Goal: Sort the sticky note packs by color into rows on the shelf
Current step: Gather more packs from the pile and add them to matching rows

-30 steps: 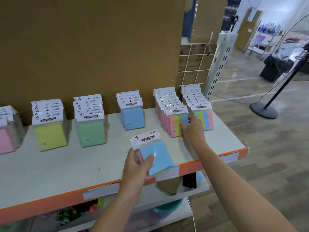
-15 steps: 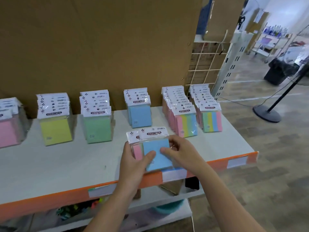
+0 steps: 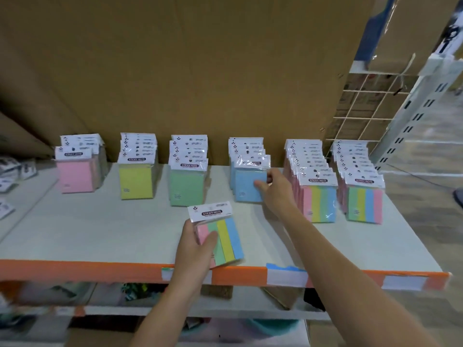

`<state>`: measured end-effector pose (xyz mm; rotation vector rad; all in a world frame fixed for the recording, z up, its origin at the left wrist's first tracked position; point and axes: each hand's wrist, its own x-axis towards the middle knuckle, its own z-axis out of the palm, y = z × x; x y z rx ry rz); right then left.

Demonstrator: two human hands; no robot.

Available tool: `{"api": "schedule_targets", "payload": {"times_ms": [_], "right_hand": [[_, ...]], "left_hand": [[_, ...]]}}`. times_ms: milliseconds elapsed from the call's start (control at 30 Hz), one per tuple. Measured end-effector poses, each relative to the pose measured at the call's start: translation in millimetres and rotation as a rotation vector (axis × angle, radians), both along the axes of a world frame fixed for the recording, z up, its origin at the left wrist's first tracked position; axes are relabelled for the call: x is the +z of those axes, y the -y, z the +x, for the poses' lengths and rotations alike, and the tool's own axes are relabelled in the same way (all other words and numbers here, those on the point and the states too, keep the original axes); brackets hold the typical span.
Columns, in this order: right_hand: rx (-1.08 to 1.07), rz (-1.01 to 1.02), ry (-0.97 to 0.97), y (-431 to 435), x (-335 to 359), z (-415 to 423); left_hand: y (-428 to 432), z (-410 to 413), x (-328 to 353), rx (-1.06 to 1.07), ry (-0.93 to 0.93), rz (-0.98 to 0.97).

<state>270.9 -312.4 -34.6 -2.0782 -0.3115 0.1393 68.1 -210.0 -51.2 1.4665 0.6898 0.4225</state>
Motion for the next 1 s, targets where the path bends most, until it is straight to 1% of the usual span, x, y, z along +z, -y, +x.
{"api": "schedule_targets", "payload": {"times_ms": [100, 200, 367, 400, 500, 533, 633, 733, 800, 900, 1000], "right_hand": [[-0.025, -0.025, 0.027, -12, -1, 7], [-0.051, -0.040, 0.030, -17, -2, 5], [-0.069, -0.084, 0.091, 6, 2, -21], [-0.015, -0.078, 0.080, 17, 3, -28], [0.248, -0.033, -0.045, 56, 6, -54], [0.314, -0.033, -0.058, 68, 8, -62], [0.360, -0.050, -0.009, 96, 10, -74], [0.336, -0.054, -0.002, 120, 7, -76], [0.281, -0.035, 0.007, 139, 5, -71], [0.110, -0.008, 0.019, 169, 2, -53], [-0.026, -0.059, 0.028, 184, 0, -27]], "left_hand": [[-1, -2, 1, -0.022, -0.014, -0.029], [0, -2, 3, -0.051, -0.049, -0.008], [7, 3, 6, -0.067, -0.032, -0.022], [10, 5, 7, -0.072, -0.017, -0.034], [25, 17, 10, -0.090, 0.038, -0.056], [31, 22, 10, -0.107, 0.050, -0.056], [53, 37, 14, -0.183, 0.072, -0.043], [75, 54, 16, -0.261, 0.083, -0.018], [91, 65, 18, -0.311, 0.064, 0.005], [112, 77, 17, -0.341, 0.048, 0.089], [123, 75, 10, -0.326, 0.003, 0.206]]}}
